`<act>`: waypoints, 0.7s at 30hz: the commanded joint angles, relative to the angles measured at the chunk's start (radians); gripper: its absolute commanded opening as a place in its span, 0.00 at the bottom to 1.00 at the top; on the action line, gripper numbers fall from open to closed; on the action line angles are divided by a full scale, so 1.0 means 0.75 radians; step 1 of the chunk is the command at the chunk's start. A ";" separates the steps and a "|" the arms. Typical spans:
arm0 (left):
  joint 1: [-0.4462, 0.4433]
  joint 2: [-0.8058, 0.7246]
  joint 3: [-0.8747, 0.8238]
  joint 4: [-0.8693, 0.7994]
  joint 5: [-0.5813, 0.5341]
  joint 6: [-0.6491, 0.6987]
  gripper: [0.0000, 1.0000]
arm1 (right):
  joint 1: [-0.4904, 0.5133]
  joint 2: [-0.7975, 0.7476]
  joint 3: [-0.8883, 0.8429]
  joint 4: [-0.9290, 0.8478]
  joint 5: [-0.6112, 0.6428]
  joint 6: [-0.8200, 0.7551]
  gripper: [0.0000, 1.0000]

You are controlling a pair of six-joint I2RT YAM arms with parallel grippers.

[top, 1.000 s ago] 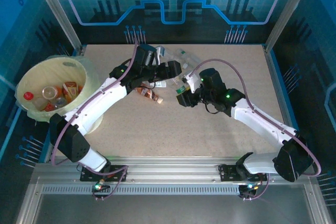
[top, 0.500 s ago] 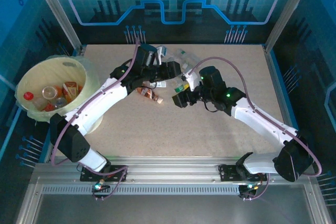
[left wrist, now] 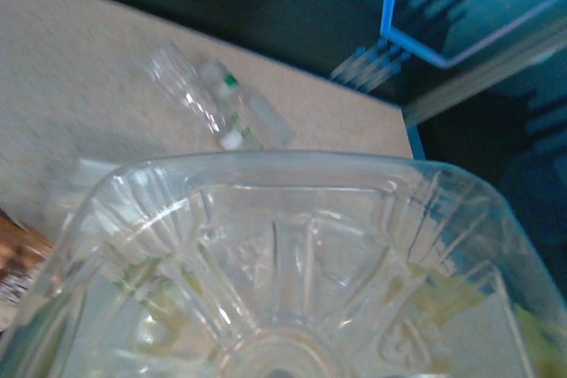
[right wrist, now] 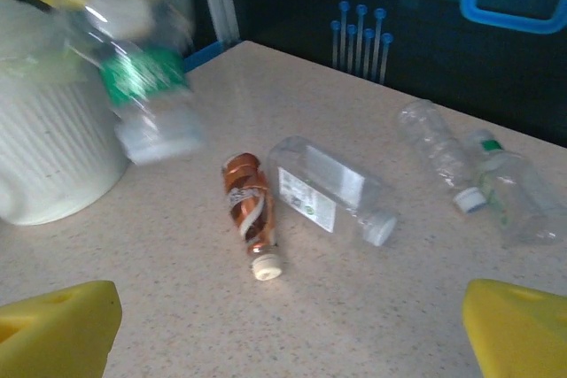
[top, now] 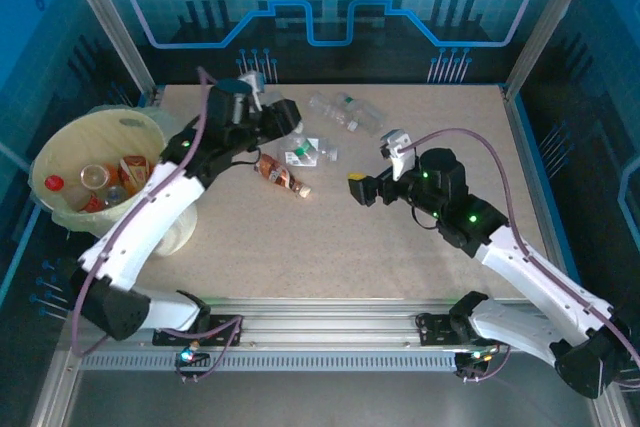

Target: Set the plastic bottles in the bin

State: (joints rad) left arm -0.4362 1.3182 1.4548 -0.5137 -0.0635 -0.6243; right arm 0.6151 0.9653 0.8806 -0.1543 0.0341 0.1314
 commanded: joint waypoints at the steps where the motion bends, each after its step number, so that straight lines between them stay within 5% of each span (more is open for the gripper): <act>1: 0.033 -0.129 0.020 -0.113 -0.127 0.115 0.58 | 0.012 -0.027 -0.031 0.015 0.161 0.035 1.00; 12: 0.103 -0.357 0.285 -0.393 -0.760 0.518 0.58 | 0.010 -0.055 -0.090 0.119 0.236 0.025 1.00; 17: 0.153 -0.371 0.288 -0.329 -1.098 0.781 0.58 | 0.009 -0.015 -0.056 0.112 0.250 0.038 1.00; 21: 0.291 -0.364 0.230 -0.227 -1.168 0.914 0.58 | 0.008 0.012 -0.046 0.120 0.263 0.054 1.00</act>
State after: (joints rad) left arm -0.2695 1.0290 1.6493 -0.7334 -0.8146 -0.0746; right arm 0.6151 0.9630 0.8192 -0.1020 0.2062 0.1543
